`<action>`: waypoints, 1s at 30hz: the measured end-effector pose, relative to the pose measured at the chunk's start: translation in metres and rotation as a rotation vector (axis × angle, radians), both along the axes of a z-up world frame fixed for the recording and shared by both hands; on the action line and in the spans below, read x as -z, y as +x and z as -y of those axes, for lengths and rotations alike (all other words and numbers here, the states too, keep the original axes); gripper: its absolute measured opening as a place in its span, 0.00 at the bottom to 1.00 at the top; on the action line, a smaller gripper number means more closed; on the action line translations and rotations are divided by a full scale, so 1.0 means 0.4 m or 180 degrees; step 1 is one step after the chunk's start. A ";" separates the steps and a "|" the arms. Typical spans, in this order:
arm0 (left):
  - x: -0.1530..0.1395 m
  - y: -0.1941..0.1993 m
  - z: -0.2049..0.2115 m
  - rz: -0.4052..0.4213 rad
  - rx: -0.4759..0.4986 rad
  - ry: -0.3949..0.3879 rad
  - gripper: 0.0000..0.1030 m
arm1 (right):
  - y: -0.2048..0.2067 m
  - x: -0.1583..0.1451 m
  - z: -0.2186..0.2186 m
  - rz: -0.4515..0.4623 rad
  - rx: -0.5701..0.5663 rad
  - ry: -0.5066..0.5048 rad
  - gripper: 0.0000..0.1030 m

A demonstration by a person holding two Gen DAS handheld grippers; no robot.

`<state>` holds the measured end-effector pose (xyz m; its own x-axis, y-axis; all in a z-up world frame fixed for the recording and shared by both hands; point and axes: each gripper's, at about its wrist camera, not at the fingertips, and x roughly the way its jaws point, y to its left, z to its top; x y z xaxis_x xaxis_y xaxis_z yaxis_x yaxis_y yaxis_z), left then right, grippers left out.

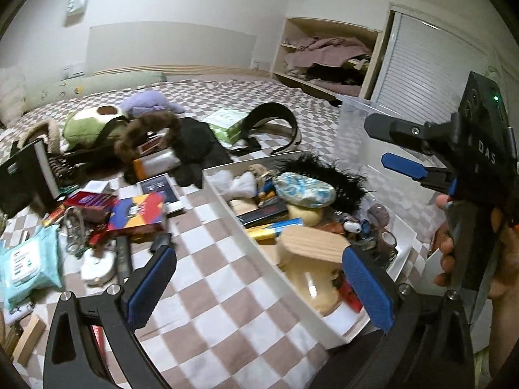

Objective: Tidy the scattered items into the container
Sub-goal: 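Withdraw both grippers from the tray back over the scattered items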

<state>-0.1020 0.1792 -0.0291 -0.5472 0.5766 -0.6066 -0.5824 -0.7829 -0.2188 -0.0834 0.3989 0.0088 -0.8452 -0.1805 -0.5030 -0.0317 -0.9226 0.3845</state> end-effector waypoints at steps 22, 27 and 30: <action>0.013 -0.081 0.336 0.0064 -0.0646 -0.0067 1.00 | -0.075 0.019 0.240 0.0268 -0.0847 0.0421 1.00; 0.028 -0.096 0.391 0.0087 -0.0632 -0.0090 1.00 | -0.095 0.059 0.310 0.0433 -0.1078 0.0572 1.00; 0.032 -0.095 0.407 0.0060 -0.0499 -0.0149 0.99 | -0.100 0.084 0.357 0.0495 -0.1247 0.0713 1.00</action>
